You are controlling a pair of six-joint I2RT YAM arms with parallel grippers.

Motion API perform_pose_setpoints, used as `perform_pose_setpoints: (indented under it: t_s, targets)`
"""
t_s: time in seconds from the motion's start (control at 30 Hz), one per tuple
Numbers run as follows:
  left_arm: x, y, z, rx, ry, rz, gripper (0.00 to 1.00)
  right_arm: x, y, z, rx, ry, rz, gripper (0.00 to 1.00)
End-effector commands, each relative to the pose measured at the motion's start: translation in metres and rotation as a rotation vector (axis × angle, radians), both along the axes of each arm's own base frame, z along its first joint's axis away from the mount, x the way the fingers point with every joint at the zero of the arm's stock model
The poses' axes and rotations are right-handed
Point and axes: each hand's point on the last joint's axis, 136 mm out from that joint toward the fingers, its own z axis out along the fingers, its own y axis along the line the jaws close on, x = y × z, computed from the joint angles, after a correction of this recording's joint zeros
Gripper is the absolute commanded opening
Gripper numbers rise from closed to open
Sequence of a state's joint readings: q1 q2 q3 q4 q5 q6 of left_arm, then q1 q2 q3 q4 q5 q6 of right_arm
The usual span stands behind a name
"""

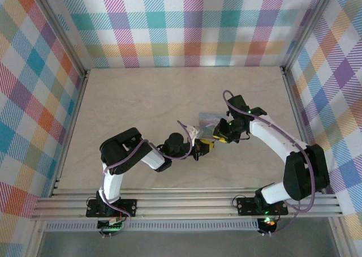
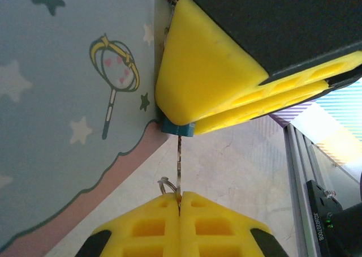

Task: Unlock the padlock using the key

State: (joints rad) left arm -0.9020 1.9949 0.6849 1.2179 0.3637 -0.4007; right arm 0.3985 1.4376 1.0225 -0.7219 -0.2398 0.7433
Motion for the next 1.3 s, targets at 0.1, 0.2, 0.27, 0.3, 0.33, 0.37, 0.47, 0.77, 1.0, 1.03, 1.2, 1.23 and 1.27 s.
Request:
perform_pose_setpoints:
  t_s: [0.1,0.2,0.27,0.3,0.33,0.37,0.47,0.77,1.0,1.03,1.2,1.23,1.27]
  targets:
    - [0.004,-0.006,0.005,-0.054,-0.023,0.023,0.00,0.000,0.010,0.007,0.071,-0.017,0.035,0.00]
    - [0.008,-0.006,0.000,-0.060,-0.011,0.042,0.00,-0.001,0.011,0.009,0.082,-0.018,0.034,0.00]
    - [0.010,-0.007,-0.003,-0.062,0.000,0.045,0.00,-0.001,0.013,0.009,0.095,-0.015,0.035,0.00]
    - [0.010,-0.008,-0.004,-0.065,0.004,0.045,0.00,-0.001,0.014,0.010,0.101,-0.015,0.035,0.00]
    - [0.010,-0.009,-0.003,-0.069,0.006,0.043,0.00,-0.001,0.014,0.010,0.101,-0.016,0.035,0.00]
    - [0.010,-0.009,-0.003,-0.070,0.007,0.042,0.00,-0.002,0.014,0.009,0.099,-0.015,0.035,0.00]
    - [0.010,-0.006,0.000,-0.071,0.002,0.048,0.00,-0.003,0.011,0.007,0.083,-0.014,0.034,0.00]
    - [0.001,0.001,-0.002,-0.059,0.004,0.042,0.00,0.002,0.006,0.009,0.071,-0.032,0.008,0.00]
    - [-0.004,0.005,0.010,-0.075,-0.009,0.037,0.00,0.003,0.004,0.007,0.066,-0.027,0.000,0.00]
    - [-0.005,0.005,0.014,-0.083,-0.011,0.035,0.00,0.003,0.003,0.006,0.067,-0.026,-0.002,0.00]
    - [-0.006,0.003,0.025,-0.105,-0.021,0.025,0.00,0.003,0.004,0.002,0.071,-0.017,-0.001,0.00]
    - [-0.006,0.003,0.026,-0.107,-0.020,0.024,0.00,0.003,0.005,0.002,0.074,-0.015,0.000,0.00]
    - [-0.005,0.002,0.026,-0.109,-0.019,0.023,0.00,0.004,0.006,0.002,0.078,-0.015,0.002,0.00]
